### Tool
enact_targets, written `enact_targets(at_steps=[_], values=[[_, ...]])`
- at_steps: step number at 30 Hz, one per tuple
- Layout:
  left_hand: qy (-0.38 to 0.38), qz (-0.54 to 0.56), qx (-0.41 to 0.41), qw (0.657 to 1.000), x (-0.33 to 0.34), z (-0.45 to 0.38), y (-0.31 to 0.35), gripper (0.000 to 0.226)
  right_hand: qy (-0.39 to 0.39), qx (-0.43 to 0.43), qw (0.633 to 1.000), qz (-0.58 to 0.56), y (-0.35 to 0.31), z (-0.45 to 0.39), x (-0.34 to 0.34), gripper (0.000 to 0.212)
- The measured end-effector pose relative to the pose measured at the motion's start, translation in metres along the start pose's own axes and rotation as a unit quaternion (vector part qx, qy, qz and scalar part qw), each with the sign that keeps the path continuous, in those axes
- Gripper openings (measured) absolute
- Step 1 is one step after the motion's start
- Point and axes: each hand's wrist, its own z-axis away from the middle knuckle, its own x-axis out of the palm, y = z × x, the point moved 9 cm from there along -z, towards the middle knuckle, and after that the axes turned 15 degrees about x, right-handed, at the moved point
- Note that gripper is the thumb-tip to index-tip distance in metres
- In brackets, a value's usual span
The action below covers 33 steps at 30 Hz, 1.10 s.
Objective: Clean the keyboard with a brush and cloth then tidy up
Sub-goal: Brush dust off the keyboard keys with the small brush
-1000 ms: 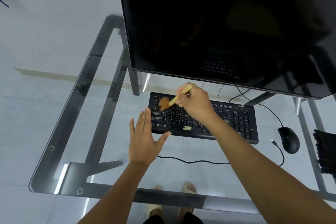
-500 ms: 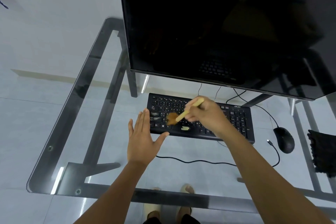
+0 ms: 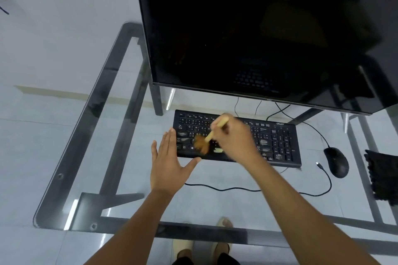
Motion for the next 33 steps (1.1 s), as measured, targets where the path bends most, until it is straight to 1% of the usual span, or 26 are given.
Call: enact_targets(at_steps=[2, 3, 4, 6, 7, 8, 10, 11, 12, 13, 14, 15, 16, 19, 20, 21, 23, 24, 25, 27, 28, 29, 30, 31, 32, 33], values=[[0.000, -0.003, -0.003, 1.000, -0.001, 0.000, -0.001, 0.102, 0.091, -0.009, 0.996, -0.008, 0.006, -0.010, -0.035, 0.009], [-0.002, -0.005, -0.003, 1.000, -0.001, 0.001, -0.002, 0.102, 0.095, -0.002, 0.995, -0.035, 0.011, -0.014, -0.043, 0.008], [-0.004, -0.006, -0.003, 1.000, 0.000, 0.001, -0.001, 0.102, 0.066, 0.015, 0.996, -0.064, 0.017, -0.017, -0.044, 0.008], [-0.009, -0.010, -0.002, 1.000, 0.001, 0.002, -0.001, 0.103, -0.024, 0.055, 0.995, -0.076, 0.026, -0.021, -0.031, 0.009], [-0.014, -0.013, -0.001, 1.000, 0.001, 0.002, -0.001, 0.103, -0.030, 0.058, 0.996, -0.057, 0.030, -0.023, -0.031, 0.009], [-0.017, -0.016, 0.002, 1.000, 0.002, 0.001, 0.001, 0.104, 0.000, 0.050, 0.998, -0.041, 0.033, -0.027, -0.040, 0.009], [-0.019, -0.013, 0.007, 1.000, 0.002, 0.000, 0.001, 0.105, 0.107, 0.015, 0.994, -0.027, 0.029, -0.028, -0.069, 0.009], [-0.020, -0.010, 0.009, 1.000, 0.002, 0.000, 0.001, 0.106, 0.117, 0.010, 0.992, -0.050, 0.031, -0.028, -0.076, 0.009], [-0.023, -0.010, 0.010, 1.000, 0.002, -0.001, 0.001, 0.107, 0.087, 0.017, 0.992, -0.086, 0.035, -0.029, -0.075, 0.010], [-0.025, -0.012, 0.010, 1.000, 0.002, -0.002, 0.001, 0.108, 0.026, 0.038, 0.994, -0.104, 0.039, -0.029, -0.065, 0.010], [-0.028, -0.017, 0.009, 0.999, 0.002, -0.002, 0.002, 0.108, -0.038, 0.062, 0.992, -0.107, 0.045, -0.028, -0.051, 0.009], [-0.031, -0.021, 0.008, 0.999, 0.003, -0.003, 0.004, 0.109, -0.056, 0.067, 0.993, -0.082, 0.051, -0.025, -0.046, 0.009], [-0.032, -0.026, 0.007, 0.999, 0.003, -0.004, 0.007, 0.109, -0.033, 0.062, 0.996, -0.059, 0.057, -0.027, -0.048, 0.008], [-0.030, -0.043, 0.027, 0.998, 0.003, -0.013, 0.020, 0.105, 0.134, 0.015, 0.990, -0.048, 0.059, -0.023, -0.086, 0.008], [-0.029, -0.044, 0.038, 0.998, 0.004, -0.017, 0.026, 0.103, 0.143, 0.014, 0.987, -0.075, 0.061, -0.023, -0.092, 0.009], [-0.031, -0.044, 0.051, 0.997, 0.005, -0.021, 0.032, 0.102, 0.117, 0.028, 0.987, -0.110, 0.064, -0.024, -0.091, 0.009], [-0.042, -0.035, 0.079, 0.995, 0.009, -0.029, 0.046, 0.102, -0.001, 0.083, 0.984, -0.158, 0.072, -0.025, -0.071, 0.009], [-0.052, -0.030, 0.097, 0.993, 0.013, -0.033, 0.055, 0.102, -0.034, 0.093, 0.983, -0.156, 0.076, -0.023, -0.064, 0.009], [-0.064, -0.030, 0.116, 0.991, 0.018, -0.036, 0.063, 0.102, -0.021, 0.085, 0.988, -0.127, 0.078, -0.024, -0.065, 0.009], [-0.094, -0.039, 0.149, 0.984, 0.028, -0.043, 0.078, 0.104, 0.086, 0.035, 0.994, -0.065, 0.075, -0.024, -0.087, 0.009], [-0.107, -0.043, 0.158, 0.981, 0.033, -0.047, 0.084, 0.105, 0.133, 0.018, 0.989, -0.067, 0.074, -0.022, -0.100, 0.009], [-0.117, -0.047, 0.163, 0.979, 0.037, -0.050, 0.088, 0.105, 0.140, 0.013, 0.986, -0.088, 0.074, -0.022, -0.106, 0.009], [-0.127, -0.049, 0.163, 0.977, 0.041, -0.052, 0.090, 0.107, 0.107, 0.024, 0.986, -0.125, 0.076, -0.024, -0.106, 0.009], [-0.138, -0.048, 0.162, 0.976, 0.044, -0.055, 0.093, 0.108, 0.042, 0.047, 0.987, -0.145, 0.079, -0.026, -0.097, 0.009], [-0.148, -0.047, 0.160, 0.975, 0.048, -0.056, 0.094, 0.110, -0.030, 0.072, 0.986, -0.147, 0.082, -0.026, -0.084, 0.008], [-0.159, -0.047, 0.159, 0.973, 0.051, -0.057, 0.096, 0.111, -0.061, 0.073, 0.990, -0.104, 0.083, -0.023, -0.078, 0.008]])
